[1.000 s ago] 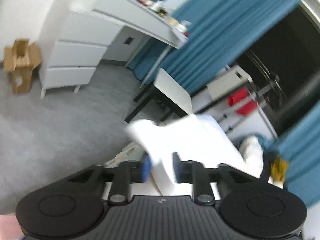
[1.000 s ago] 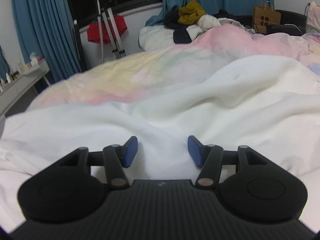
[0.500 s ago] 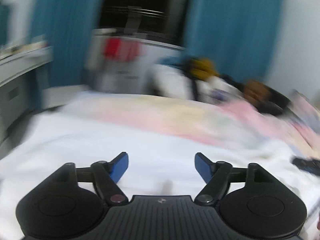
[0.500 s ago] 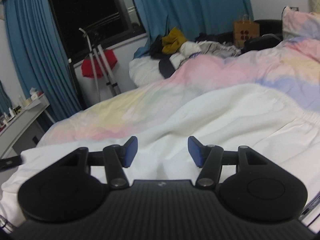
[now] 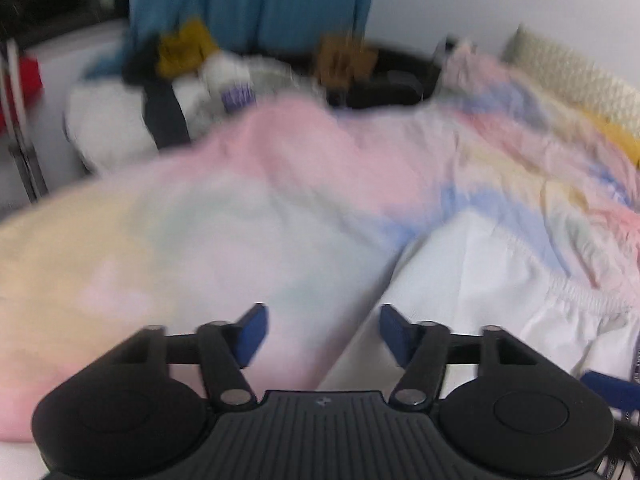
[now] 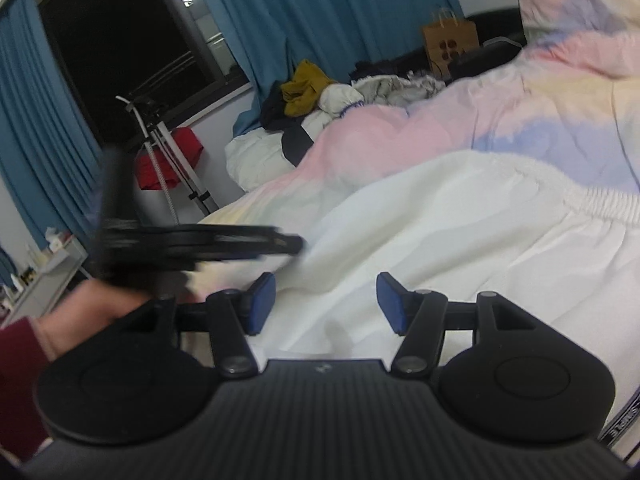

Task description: Fold clothes

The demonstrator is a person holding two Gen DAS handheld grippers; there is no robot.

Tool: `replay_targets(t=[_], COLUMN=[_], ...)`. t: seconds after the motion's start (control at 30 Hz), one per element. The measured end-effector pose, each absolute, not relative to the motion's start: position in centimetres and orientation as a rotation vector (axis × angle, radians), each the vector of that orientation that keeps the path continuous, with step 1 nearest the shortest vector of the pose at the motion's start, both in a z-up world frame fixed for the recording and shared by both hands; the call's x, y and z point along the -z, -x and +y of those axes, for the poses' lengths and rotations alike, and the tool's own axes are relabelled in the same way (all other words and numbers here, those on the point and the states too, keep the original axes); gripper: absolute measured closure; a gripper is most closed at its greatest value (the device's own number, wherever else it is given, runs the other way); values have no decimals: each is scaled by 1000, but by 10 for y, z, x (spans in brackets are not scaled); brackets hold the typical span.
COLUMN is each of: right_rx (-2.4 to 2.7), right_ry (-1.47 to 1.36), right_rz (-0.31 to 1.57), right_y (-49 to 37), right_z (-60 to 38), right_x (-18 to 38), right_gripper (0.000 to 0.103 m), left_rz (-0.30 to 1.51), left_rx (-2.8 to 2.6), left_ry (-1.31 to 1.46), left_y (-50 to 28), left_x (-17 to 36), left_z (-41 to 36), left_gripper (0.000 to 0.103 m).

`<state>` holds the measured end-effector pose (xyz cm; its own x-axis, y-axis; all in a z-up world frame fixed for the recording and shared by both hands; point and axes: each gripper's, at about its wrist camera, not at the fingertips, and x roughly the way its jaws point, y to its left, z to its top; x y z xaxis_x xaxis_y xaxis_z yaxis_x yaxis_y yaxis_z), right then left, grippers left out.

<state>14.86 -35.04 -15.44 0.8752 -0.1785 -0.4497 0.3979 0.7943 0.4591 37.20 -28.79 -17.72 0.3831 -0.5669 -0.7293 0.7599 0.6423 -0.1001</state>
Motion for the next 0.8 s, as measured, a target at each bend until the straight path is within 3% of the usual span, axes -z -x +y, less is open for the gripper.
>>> replay_targets(t=[0.03,0.1,0.27,0.47,0.53,0.63,0.7,0.8], right_rx=[314,312,307,308,316,315,310,305], right_ry=[-592,-618,-648,-644,-648,-659,-661,-664], right_rz=[401,398,397,407,406,404,402,401], right_y=[-149,-149,-149,-149,-148,-146,-146,-146], right_z=[-352,-354,-358,-359,-360,-361,-360,-359], right_x=[156,159,160,162,162,163,162,162], right_gripper=[44,43,43,43,43,43,43,43], left_rz=[838,858,728,814,790,776,747,717], left_rx=[839,803,704,623,675,749,787,915], left_ry=[-286,-300,-252,-313,-300,-245,-212,-118], left_y=[-379,-388,-398,-415,-413,-415,-418,-410], left_x=[187,200,178,222,230,231,219,194], left_z=[-299,-315,-329,-340,-334,-321,-309,-290], left_gripper=[63,103,103,102,99,78,57,39])
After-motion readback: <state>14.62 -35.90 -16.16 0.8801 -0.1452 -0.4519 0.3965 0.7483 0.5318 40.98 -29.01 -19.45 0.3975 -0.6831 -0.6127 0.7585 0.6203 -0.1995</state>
